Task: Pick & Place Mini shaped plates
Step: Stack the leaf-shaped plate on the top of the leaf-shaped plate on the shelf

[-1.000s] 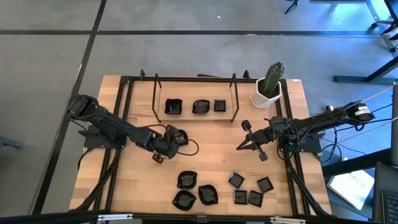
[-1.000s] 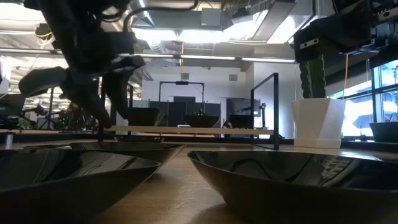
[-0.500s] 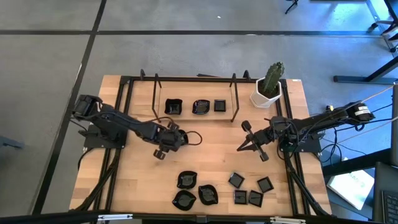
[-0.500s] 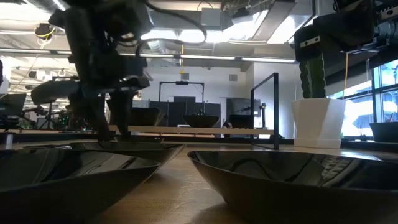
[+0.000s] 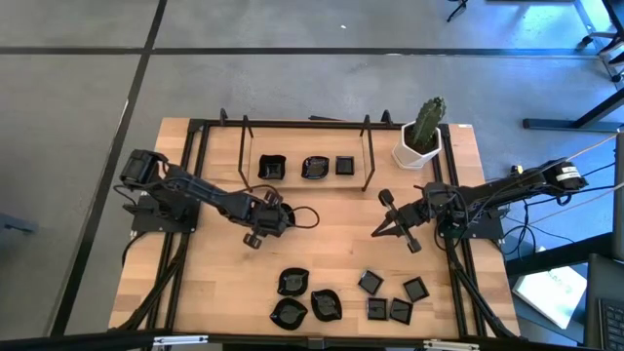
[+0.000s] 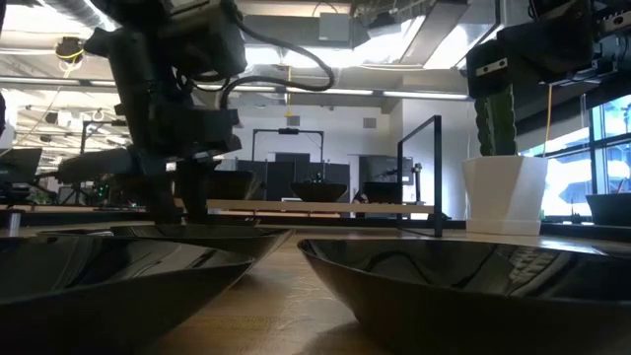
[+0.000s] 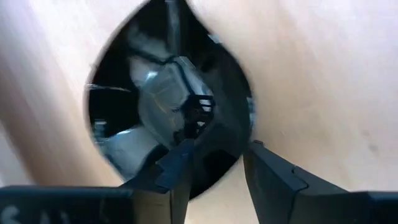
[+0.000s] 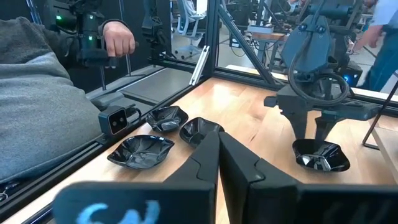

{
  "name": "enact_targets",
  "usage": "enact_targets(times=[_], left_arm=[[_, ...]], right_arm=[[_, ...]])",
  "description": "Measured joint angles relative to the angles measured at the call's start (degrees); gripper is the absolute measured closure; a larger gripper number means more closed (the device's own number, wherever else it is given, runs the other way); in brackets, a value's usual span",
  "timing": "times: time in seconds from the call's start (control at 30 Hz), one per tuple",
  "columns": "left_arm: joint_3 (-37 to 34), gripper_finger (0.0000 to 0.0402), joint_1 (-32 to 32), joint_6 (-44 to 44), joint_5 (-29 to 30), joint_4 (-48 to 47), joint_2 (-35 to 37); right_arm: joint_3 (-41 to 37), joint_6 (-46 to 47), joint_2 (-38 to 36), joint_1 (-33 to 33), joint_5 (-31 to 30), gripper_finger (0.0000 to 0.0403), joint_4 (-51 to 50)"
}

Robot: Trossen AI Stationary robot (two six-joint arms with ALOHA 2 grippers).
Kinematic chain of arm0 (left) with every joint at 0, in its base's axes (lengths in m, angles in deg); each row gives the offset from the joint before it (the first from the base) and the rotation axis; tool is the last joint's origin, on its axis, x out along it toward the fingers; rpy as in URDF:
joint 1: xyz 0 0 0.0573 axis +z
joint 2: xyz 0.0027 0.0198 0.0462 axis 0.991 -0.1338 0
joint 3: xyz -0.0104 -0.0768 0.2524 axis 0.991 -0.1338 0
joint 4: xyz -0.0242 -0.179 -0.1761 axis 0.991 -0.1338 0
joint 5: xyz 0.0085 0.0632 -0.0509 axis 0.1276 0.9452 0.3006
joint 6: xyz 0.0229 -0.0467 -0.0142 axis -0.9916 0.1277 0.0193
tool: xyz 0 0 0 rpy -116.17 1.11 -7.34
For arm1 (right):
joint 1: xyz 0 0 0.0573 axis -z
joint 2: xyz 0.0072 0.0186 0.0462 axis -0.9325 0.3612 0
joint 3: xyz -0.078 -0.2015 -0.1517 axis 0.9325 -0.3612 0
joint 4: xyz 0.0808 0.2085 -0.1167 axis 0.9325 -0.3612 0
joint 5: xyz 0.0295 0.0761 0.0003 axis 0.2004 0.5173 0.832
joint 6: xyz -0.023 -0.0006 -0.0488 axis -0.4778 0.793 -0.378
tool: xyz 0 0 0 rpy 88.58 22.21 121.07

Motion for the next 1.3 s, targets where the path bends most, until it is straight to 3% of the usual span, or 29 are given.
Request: enact_targets(times=[0.17, 0.4, 0.73, 0.97, 1.17, 1.3], left_arm=[[-0.1, 0.0306, 0.0, 0.0, 1.5, 0.7, -0.1], [0.0, 0.0393, 0.0, 1.2, -0.5, 1.0, 0.0], [2.4, 0.0399, -4.7, 2.2, -0.4, 0.6, 2.7], [7.2, 0.0399, -8.4, 5.3, 6.8, 0.8, 8.3], [13.3, 0.0399, -9.3, 20.0, 16.7, 0.9, 12.1], [18.5, 0.0399, -7.6, 20.5, 15.3, 0.9, 12.2]], right_arm=[[0.0, 0.2, 0.0, 0.0, 0.0, 0.0389, 0.0], [0.0, 0.2, 0.0, 0.0, 0.0, 0.0389, -0.1], [0.0, 0.2, 0.0, 0.0, 0.0, 0.0389, -0.5], [0.0, 1.5, 0.0, 0.0, 0.0, 0.0389, -0.8], [0.0, 1.5, 0.0, -0.1, 0.0, 0.0389, -1.1], [0.0, 1.5, 0.0, -0.1, 0.0, 0.0389, -1.0]])
